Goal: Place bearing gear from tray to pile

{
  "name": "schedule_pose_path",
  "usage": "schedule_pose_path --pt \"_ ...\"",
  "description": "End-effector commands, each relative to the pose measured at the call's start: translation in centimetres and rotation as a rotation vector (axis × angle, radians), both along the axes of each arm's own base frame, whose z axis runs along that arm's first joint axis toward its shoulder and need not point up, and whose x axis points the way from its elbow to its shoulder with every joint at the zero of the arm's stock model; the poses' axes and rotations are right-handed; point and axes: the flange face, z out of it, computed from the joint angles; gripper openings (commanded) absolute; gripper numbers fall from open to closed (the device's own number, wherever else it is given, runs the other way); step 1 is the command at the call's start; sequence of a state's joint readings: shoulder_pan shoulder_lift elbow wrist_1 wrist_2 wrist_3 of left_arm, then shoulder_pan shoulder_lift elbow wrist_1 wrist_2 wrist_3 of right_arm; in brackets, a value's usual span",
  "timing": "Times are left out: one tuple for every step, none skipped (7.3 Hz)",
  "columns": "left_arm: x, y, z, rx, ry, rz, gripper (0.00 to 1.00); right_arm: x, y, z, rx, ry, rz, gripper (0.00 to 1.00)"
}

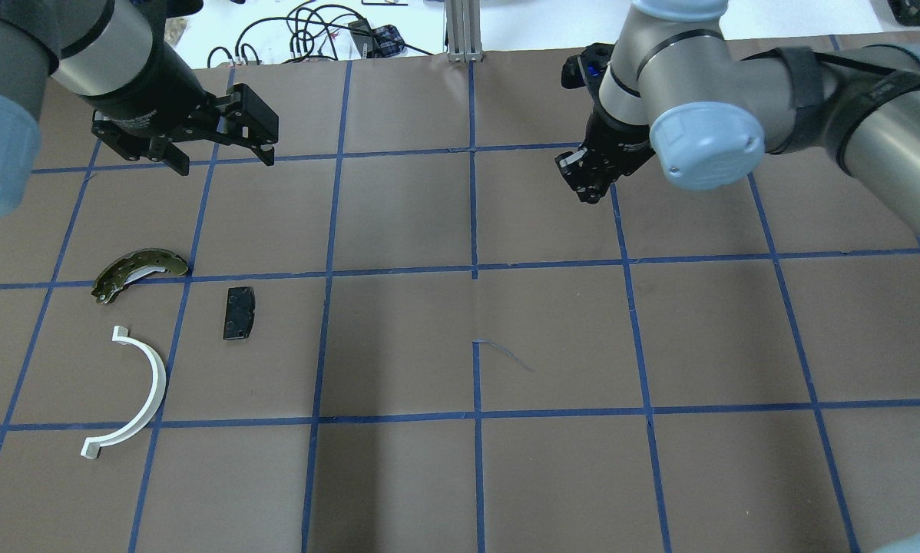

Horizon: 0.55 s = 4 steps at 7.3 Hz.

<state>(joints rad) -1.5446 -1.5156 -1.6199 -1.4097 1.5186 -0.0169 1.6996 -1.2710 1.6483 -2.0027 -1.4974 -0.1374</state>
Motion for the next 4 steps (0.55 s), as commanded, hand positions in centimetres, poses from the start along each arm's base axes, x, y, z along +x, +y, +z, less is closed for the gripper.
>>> schedule_pose_path --pt "0.0 0.0 0.0 0.0 0.0 0.0 1.0 7.7 1.8 -3.4 -0.022 -0.018 -0.07 0.0" --pt "0.0 0.0 0.0 0.0 0.0 0.0 1.0 10.4 2.5 -5.7 -0.021 -0.023 -0.088 0.0" --pt "0.0 0.0 0.0 0.0 0.0 0.0 1.0 12.9 3.6 -8.2 -0.012 -0.027 -0.102 0.0" --pt "0.0 0.0 0.0 -0.001 0.0 0.0 1.0 15.2 4.9 -10.1 -0.016 -0.033 -0.117 0.0"
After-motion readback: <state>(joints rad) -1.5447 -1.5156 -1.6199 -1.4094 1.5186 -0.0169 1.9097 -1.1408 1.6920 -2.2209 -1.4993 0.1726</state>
